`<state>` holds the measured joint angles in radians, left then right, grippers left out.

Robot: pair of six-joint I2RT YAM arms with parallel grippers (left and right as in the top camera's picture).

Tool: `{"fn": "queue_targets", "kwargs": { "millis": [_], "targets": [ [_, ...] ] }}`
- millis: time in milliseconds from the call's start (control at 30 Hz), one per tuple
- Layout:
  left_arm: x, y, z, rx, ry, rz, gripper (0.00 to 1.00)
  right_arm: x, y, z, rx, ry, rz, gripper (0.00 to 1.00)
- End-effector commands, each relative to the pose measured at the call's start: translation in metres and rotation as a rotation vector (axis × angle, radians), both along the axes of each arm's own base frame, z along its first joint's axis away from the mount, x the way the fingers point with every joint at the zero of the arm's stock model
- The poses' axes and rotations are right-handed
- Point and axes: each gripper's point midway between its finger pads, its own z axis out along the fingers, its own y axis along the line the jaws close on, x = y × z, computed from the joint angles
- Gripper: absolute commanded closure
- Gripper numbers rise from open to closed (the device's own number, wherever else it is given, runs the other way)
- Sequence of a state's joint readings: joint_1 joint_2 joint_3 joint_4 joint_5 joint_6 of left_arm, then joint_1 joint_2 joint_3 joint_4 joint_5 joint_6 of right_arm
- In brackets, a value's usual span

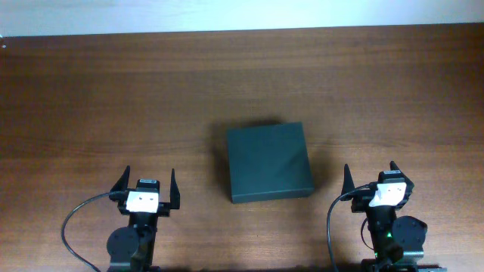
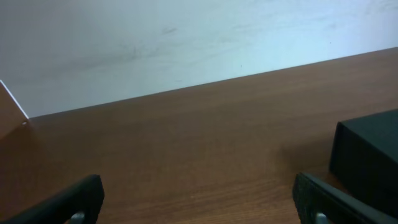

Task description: Pack container

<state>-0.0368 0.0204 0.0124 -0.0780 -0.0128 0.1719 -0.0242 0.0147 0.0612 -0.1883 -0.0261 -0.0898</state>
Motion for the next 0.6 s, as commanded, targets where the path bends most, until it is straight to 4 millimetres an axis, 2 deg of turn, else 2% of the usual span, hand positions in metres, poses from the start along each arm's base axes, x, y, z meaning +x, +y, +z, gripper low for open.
{"fn": "queue_targets", "kwargs": {
  "millis": [0, 567],
  "targets": [
    [-0.0006, 0.0004, 0.0002, 0.016, -0.006, 0.001, 0.01, -0.0004, 0.0014, -0.0018, -0.007, 0.001, 0.006, 0.01],
    [-0.0007, -0.0043, 0.0003, 0.0, -0.006, -0.019, 0.01, -0.0004, 0.0013, -0.0018, -0.007, 0.001, 0.006, 0.01]
  ]
}}
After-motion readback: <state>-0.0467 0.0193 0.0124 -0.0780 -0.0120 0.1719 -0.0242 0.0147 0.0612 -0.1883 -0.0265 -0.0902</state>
